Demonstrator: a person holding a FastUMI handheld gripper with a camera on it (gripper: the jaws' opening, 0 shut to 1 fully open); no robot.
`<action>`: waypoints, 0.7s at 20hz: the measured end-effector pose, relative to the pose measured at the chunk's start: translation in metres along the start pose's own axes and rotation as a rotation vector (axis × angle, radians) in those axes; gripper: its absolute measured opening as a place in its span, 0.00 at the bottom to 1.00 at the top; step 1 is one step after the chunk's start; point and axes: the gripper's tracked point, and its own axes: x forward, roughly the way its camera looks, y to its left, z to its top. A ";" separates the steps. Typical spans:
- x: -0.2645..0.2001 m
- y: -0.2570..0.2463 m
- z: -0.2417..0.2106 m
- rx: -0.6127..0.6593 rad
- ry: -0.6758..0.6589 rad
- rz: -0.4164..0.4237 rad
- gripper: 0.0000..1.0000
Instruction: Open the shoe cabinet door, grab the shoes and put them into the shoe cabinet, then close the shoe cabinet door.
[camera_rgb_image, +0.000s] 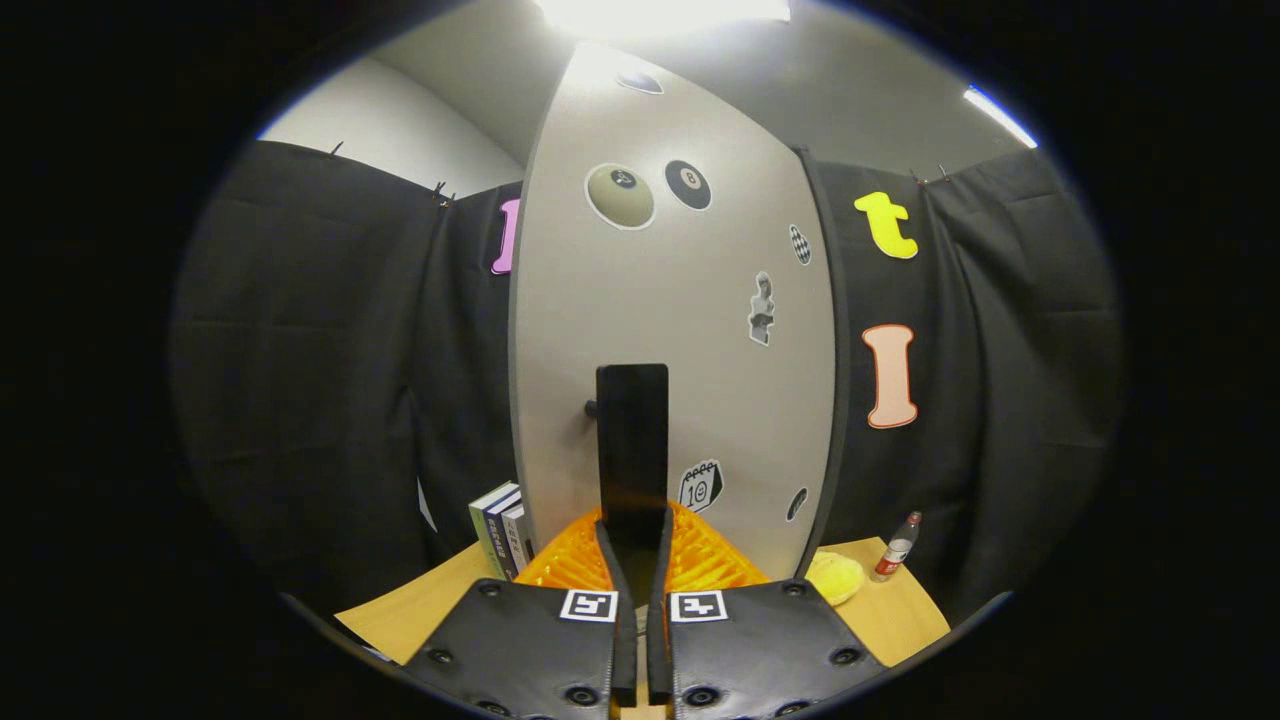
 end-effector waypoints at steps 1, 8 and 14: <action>-0.003 -0.003 -0.001 0.003 0.004 -0.009 0.05; -0.019 -0.034 0.000 0.005 0.006 -0.079 0.05; -0.033 -0.066 -0.001 -0.010 0.002 -0.137 0.04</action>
